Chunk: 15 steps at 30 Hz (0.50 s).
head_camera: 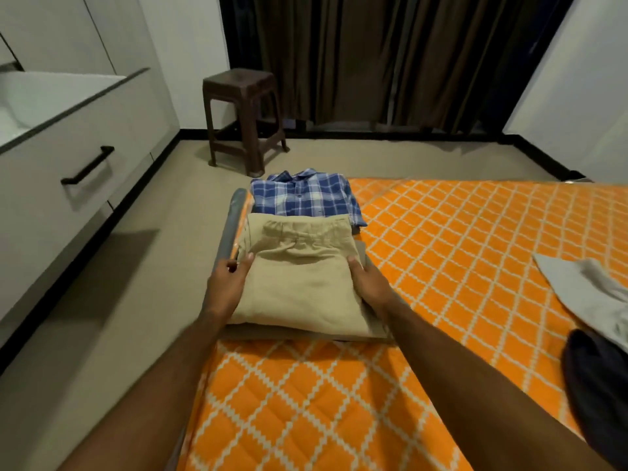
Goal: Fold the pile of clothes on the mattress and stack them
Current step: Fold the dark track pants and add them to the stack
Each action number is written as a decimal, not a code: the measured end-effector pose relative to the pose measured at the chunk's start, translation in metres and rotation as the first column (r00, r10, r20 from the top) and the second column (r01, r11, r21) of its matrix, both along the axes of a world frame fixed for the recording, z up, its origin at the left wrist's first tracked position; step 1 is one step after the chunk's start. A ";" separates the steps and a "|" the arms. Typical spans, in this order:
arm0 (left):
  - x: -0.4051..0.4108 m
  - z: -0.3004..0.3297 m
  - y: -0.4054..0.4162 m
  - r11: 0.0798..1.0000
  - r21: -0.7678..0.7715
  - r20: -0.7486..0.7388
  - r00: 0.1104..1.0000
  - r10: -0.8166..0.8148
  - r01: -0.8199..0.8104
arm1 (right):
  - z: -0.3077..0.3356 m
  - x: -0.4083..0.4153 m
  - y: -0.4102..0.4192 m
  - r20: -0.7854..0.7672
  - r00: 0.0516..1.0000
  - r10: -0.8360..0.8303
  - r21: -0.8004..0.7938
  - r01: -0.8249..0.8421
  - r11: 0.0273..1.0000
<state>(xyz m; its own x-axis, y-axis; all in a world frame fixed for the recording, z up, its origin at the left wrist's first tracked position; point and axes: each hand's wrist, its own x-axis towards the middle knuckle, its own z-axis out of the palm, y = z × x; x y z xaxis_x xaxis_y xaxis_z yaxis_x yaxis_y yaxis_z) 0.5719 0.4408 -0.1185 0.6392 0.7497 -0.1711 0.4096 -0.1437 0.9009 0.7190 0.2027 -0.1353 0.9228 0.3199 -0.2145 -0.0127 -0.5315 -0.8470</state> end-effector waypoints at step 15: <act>-0.024 0.003 -0.278 0.304 0.632 -0.486 0.670 -0.561 0.713 | 0.031 -0.118 -0.391 0.294 0.916 0.273 -0.764 0.054 0.643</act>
